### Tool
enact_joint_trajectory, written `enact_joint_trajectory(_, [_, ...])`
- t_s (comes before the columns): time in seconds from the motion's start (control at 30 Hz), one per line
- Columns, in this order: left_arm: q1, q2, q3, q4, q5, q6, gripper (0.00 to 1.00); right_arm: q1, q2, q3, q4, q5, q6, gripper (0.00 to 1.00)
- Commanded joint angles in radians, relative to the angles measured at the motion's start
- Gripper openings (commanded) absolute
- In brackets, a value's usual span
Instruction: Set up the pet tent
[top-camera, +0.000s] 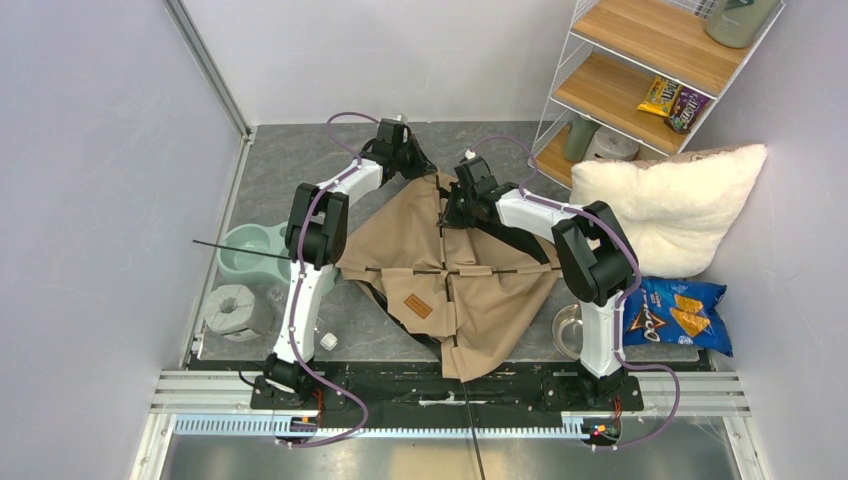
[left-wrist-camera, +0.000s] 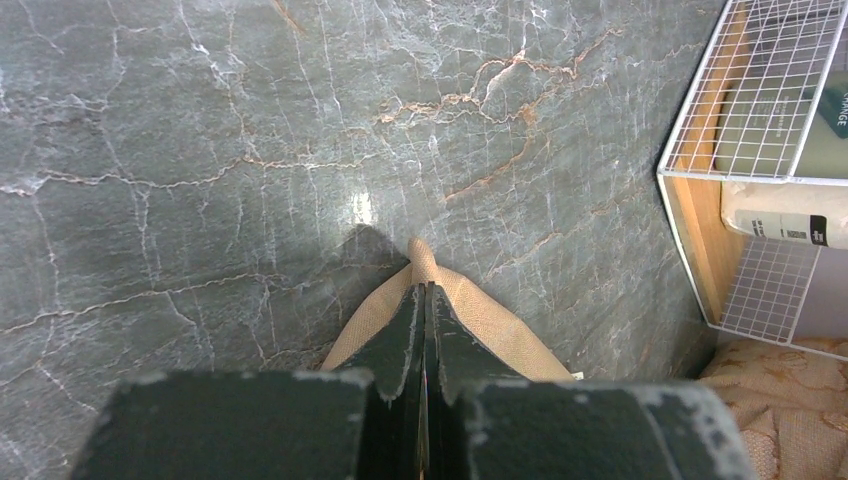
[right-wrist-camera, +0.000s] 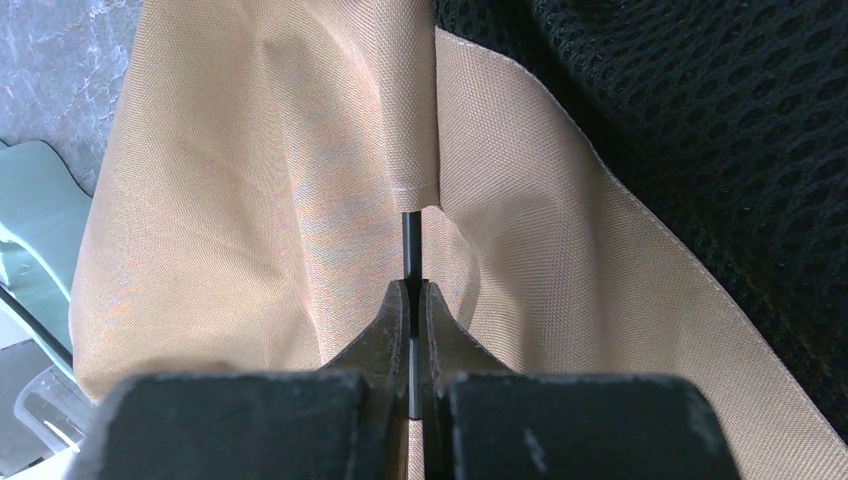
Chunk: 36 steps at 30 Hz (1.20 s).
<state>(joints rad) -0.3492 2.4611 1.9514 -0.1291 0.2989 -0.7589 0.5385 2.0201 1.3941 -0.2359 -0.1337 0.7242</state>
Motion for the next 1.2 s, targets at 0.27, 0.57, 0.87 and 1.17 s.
enact_joint_trajectory(0.27, [-0.018,0.001,0.014,-0.020,0.046,0.038,0.02,-0.004,-0.020,0.033,0.013,0.032,-0.034,0.00])
enact_joint_trajectory(0.57, [-0.020,-0.011,-0.012,-0.023,0.041,0.050,0.02,-0.006,0.003,0.063,0.003,0.044,0.001,0.00])
enact_joint_trajectory(0.87, [-0.021,-0.022,-0.023,-0.048,0.004,0.063,0.09,-0.005,-0.010,0.067,0.006,0.096,-0.014,0.00])
enact_joint_trajectory(1.17, [-0.020,-0.033,-0.023,-0.057,-0.012,0.061,0.27,-0.005,-0.024,0.054,-0.031,0.187,0.003,0.00])
